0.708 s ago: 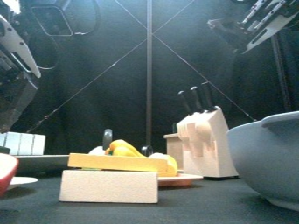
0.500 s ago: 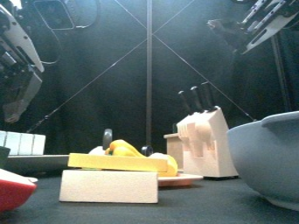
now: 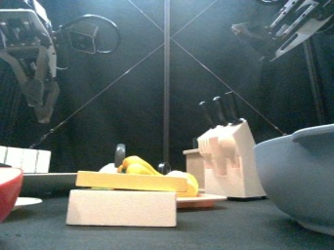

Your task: Grab white sushi roll

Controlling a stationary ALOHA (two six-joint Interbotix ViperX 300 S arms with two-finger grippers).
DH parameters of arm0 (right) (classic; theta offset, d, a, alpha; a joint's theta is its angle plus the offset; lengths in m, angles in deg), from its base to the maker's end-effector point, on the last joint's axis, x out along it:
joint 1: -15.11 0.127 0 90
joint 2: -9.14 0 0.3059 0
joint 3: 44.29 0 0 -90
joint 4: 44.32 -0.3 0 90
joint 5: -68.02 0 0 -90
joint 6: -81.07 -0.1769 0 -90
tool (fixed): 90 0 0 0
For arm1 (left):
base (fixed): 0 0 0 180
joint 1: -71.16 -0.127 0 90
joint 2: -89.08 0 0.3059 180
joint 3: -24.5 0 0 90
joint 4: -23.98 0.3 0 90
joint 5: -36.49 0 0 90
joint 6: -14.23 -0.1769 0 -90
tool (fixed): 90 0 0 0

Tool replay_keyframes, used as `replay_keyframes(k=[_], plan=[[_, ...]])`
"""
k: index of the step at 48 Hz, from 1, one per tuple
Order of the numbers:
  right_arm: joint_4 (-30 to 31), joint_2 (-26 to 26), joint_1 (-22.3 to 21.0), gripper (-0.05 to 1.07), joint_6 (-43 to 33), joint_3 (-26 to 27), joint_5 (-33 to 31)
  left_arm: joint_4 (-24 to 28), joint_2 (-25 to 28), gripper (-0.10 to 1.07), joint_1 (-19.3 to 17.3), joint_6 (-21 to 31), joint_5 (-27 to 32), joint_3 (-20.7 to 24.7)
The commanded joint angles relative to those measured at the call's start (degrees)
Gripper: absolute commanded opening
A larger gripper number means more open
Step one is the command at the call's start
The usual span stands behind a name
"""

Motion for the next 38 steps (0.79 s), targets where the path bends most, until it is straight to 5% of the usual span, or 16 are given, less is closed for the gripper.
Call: replay_keyframes(k=[1,10,19,38], plan=[[-0.18,0.44,-0.18,0.92,-0.09,1.41,0.44,5.45,-0.44,0.92,0.0,10.28,0.53,0.7],[-0.18,0.44,-0.18,0.92,-0.09,1.41,0.44,10.72,-0.44,0.92,3.6,26.02,0.97,-2.99],[-0.18,0.35,-0.18,0.92,-0.09,1.41,0.44,9.32,-0.35,0.92,5.71,36.04,1.05,-5.71],[-0.18,-1.05,-0.18,0.92,-0.09,2.11,0.44,4.39,2.55,0.92,6.94,39.02,0.97,-6.15]])
